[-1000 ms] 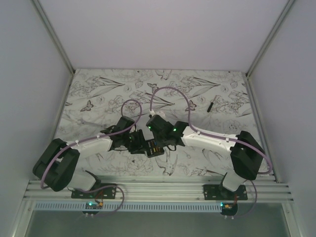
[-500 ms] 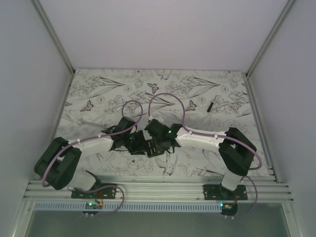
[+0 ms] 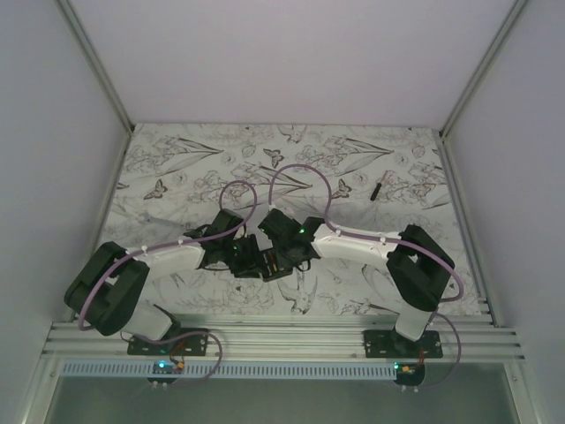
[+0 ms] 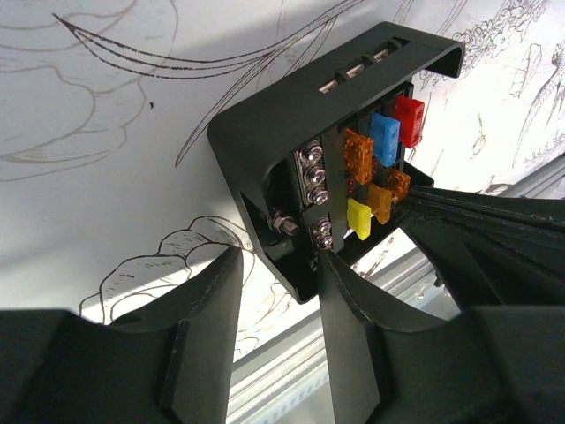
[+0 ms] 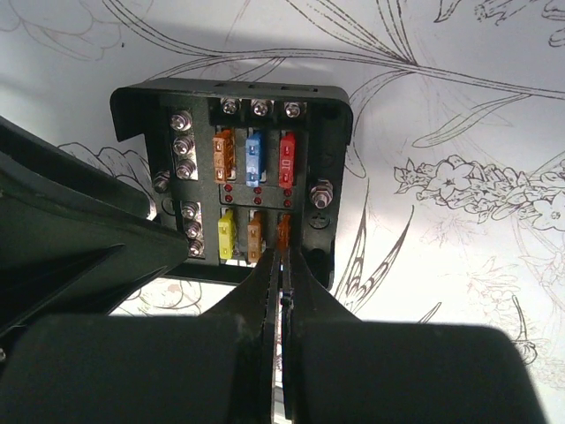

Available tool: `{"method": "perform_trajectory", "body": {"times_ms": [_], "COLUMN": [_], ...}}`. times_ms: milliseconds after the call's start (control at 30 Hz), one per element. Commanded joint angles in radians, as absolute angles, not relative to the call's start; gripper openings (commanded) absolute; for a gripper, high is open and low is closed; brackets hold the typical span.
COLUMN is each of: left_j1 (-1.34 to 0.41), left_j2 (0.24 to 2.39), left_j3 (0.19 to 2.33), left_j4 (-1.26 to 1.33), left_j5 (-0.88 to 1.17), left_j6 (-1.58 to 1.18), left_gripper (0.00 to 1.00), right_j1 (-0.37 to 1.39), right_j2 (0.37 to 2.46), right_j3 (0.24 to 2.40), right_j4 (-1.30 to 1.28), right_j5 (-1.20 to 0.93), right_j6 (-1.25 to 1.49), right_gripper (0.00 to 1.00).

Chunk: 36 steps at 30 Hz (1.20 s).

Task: Snap on the fuse box
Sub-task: Install the fuse at the fuse box base, then adjust the fuse box cover at the center of the board.

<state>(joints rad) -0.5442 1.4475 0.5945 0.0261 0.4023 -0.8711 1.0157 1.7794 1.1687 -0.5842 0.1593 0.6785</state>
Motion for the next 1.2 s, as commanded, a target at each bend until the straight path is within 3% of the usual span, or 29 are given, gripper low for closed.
{"method": "perform_trajectory", "body": {"times_ms": [0,267,367,500,667,800,933,1167], "left_j1": [-0.551,-0.551,-0.551,-0.548,-0.537,-0.519,-0.511,-0.496], "left_j2": [1.473,1.461,1.442,1.389,1.308,1.252,1.233,1.255], "left_j3": [0.608,0.615,0.618,0.622,0.636,0.629,0.621,0.616], "left_j4": [0.017,0.017,0.013,-0.021,-0.098,-0.125,-0.133,-0.142], "left_j5": [0.394,0.398,0.398,0.372,0.315,0.291,0.275,0.263], "left_j6": [-0.859,-0.851,-0.843,-0.822,-0.769,-0.735,-0.717,-0.705], "left_gripper": [0.41,0.42,0.44,0.50,0.59,0.68,0.72,0.77], "right_j1": [0.990,0.997,0.997,0.995,0.958,0.835,0.655,0.472], "right_j2": [1.915,1.729,1.686,1.644,1.591,1.538,1.532,1.670], "right_j3": [1.036,1.093,1.139,1.182,1.190,1.159,1.121,1.173], "right_j4": [-0.663,-0.607,-0.594,-0.591,-0.610,-0.615,-0.547,-0.465], "right_j5": [0.176,0.224,0.235,0.247,0.301,0.349,0.329,0.298], "right_j6": [0.714,0.644,0.603,0.558,0.513,0.468,0.390,0.287], "right_gripper": [0.00,0.03,0.15,0.39,0.60,0.83,0.99,1.00]}}
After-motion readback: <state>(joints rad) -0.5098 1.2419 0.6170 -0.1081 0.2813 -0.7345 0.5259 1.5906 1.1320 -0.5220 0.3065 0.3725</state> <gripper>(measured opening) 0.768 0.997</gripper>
